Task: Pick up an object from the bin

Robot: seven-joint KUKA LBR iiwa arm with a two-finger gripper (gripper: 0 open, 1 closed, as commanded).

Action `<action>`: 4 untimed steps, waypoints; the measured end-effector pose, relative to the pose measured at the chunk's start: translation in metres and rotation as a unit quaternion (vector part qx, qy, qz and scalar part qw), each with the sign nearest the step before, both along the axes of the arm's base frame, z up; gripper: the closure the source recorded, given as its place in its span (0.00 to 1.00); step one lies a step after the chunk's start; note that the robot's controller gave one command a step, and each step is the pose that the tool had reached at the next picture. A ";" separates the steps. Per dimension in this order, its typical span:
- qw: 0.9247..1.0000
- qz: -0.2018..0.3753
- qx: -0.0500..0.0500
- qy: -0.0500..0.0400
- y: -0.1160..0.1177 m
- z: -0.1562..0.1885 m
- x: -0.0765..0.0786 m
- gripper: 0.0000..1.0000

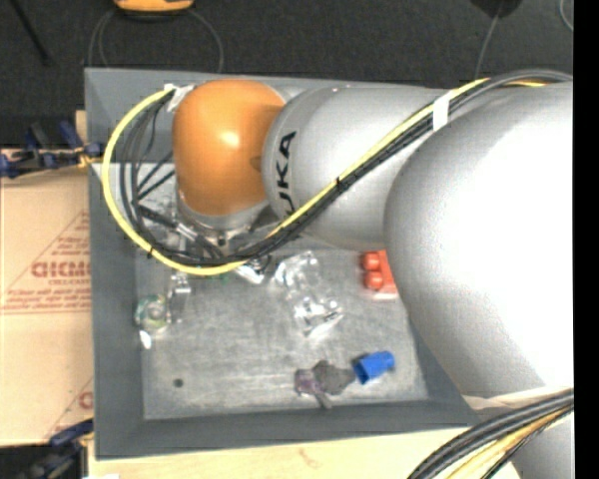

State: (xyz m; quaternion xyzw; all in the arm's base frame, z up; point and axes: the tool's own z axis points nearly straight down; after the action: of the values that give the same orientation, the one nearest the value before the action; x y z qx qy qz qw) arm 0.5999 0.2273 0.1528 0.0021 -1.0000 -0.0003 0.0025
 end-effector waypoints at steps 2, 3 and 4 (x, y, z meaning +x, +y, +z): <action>0.992 0.129 -0.002 -0.003 -0.137 -0.066 0.024 0.00; 0.992 0.130 0.001 -0.004 -0.132 -0.065 0.025 1.00; 0.992 0.129 0.001 -0.004 -0.132 -0.065 0.025 0.00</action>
Offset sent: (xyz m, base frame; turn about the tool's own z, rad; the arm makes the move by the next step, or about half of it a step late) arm 0.0500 -0.0501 -0.0425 -0.1216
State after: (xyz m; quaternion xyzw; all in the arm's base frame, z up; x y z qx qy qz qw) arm 0.6251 0.0956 0.0883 0.1314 -0.9913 -0.0010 -0.0018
